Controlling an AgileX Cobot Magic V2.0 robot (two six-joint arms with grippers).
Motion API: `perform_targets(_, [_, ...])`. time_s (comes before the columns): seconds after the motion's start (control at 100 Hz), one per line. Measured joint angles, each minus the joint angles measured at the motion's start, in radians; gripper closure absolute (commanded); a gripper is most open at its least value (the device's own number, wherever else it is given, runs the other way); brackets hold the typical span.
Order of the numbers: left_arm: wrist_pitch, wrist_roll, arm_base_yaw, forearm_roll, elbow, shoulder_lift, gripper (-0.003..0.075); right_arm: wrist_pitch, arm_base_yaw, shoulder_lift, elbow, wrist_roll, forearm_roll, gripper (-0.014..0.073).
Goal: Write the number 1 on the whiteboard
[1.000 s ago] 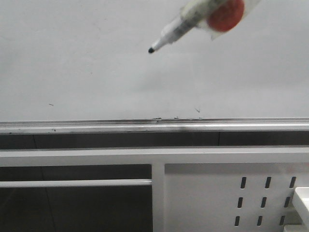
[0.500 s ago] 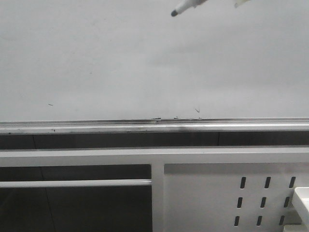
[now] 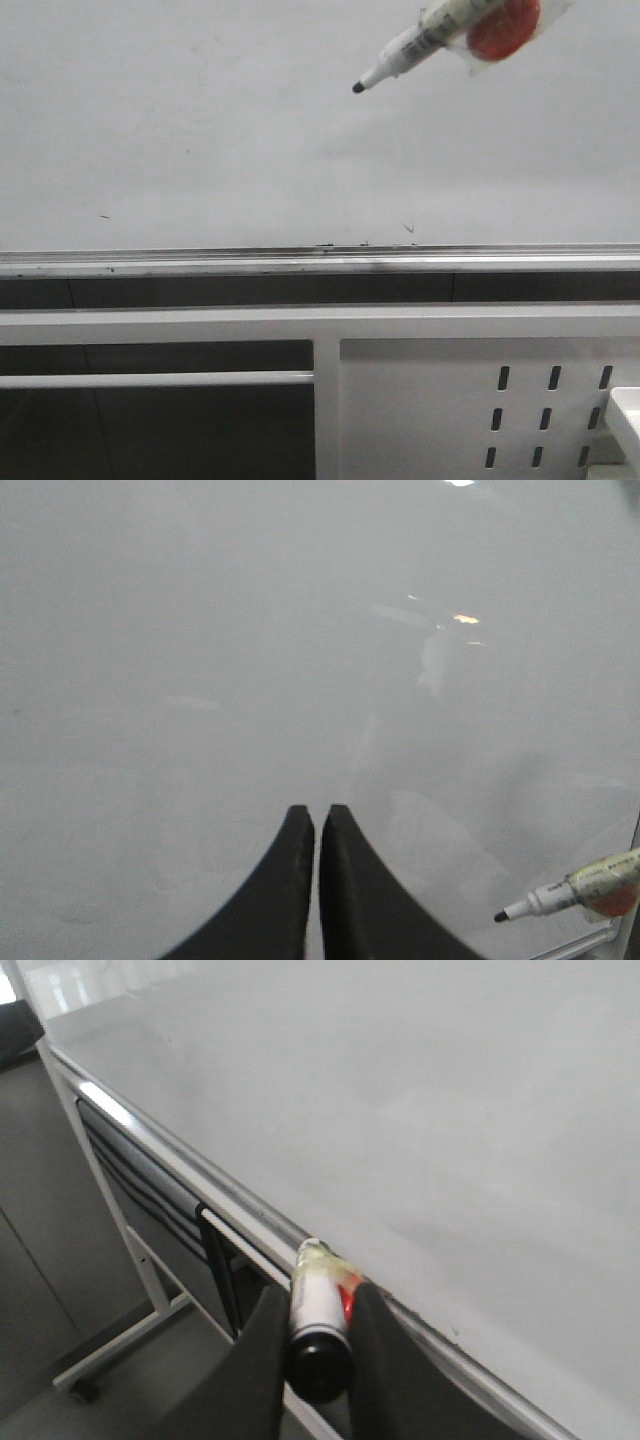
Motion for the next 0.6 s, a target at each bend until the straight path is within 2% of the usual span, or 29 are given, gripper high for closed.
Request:
perform_targets(0.14, [0.0,0.004,0.0,-0.002,0.0,0.0,0.074,-0.064,0.0,0.0,0.0,0.0,0.015,0.0663])
perform_targets(0.6, [0.0,0.047,0.0,-0.006,0.0,0.0,0.074,-0.114,0.0,0.053,0.0,0.0,0.021,0.0663])
